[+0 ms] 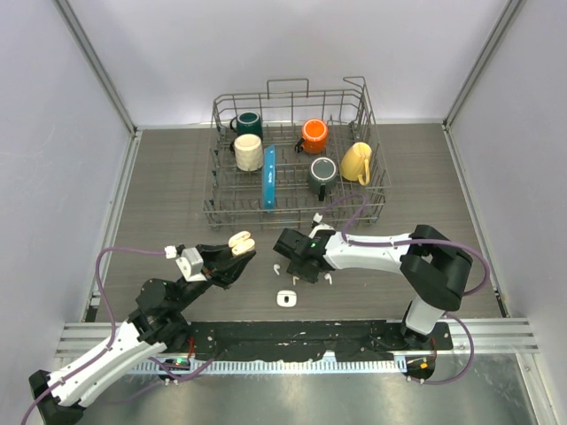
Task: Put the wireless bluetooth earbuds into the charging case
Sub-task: Pick up the earbud from the center of the board.
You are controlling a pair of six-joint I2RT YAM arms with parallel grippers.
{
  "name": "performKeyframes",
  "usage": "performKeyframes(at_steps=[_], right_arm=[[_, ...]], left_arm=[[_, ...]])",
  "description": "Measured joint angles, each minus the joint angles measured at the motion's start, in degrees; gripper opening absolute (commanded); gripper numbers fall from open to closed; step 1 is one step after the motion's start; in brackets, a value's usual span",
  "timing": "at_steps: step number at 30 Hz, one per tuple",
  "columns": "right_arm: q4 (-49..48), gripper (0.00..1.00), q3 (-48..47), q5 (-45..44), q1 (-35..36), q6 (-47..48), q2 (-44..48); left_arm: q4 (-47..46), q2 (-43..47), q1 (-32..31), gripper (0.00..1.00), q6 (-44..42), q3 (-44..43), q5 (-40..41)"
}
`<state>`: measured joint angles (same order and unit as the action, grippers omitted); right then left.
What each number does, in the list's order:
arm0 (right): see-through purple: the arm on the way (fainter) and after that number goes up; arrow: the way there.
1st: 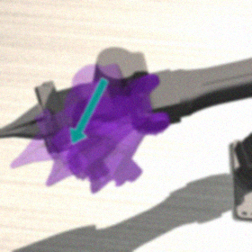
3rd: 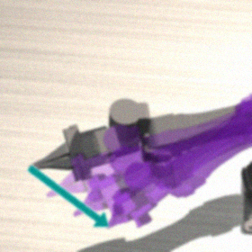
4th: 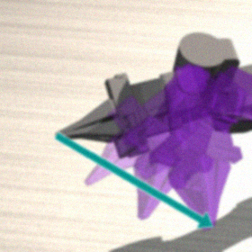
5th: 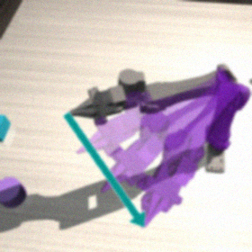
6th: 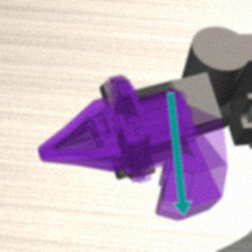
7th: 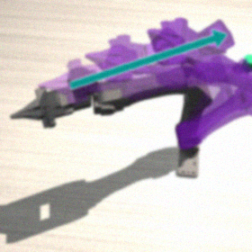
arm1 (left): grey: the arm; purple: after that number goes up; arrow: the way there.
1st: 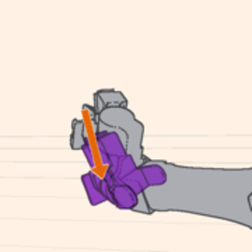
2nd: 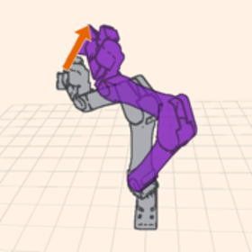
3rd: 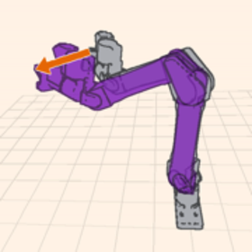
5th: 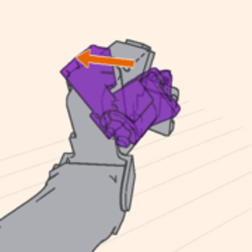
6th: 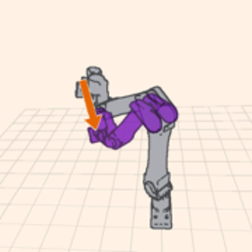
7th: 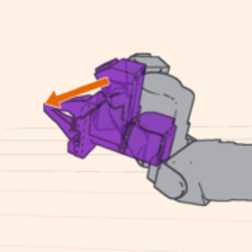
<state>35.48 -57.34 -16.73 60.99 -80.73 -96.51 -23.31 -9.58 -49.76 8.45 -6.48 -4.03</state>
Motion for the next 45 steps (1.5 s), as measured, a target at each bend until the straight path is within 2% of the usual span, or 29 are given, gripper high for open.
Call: performKeyframes(at_steps=[17,28,37,45], right_arm=[[-0.5,0.38,-0.8,0.4,0.0,1.3,-1.2],[-0.4,0.34,-1.3,0.5,0.0,1.5,-1.7],[-0.3,0.25,-1.3,0.5,0.0,2.3,-1.8],[-0.3,0.05,-1.3,0.4,0.0,2.6,-1.8]], left_arm=[[0.0,0.0,0.0,0.0,0.0,0.0,0.5],[-0.1,-0.2,0.0,0.0,0.0,0.3,0.6],[-0.2,-0.2,0.0,0.0,0.0,0.8,0.9],[-0.2,-0.2,0.0,0.0,0.0,0.8,1.0]])
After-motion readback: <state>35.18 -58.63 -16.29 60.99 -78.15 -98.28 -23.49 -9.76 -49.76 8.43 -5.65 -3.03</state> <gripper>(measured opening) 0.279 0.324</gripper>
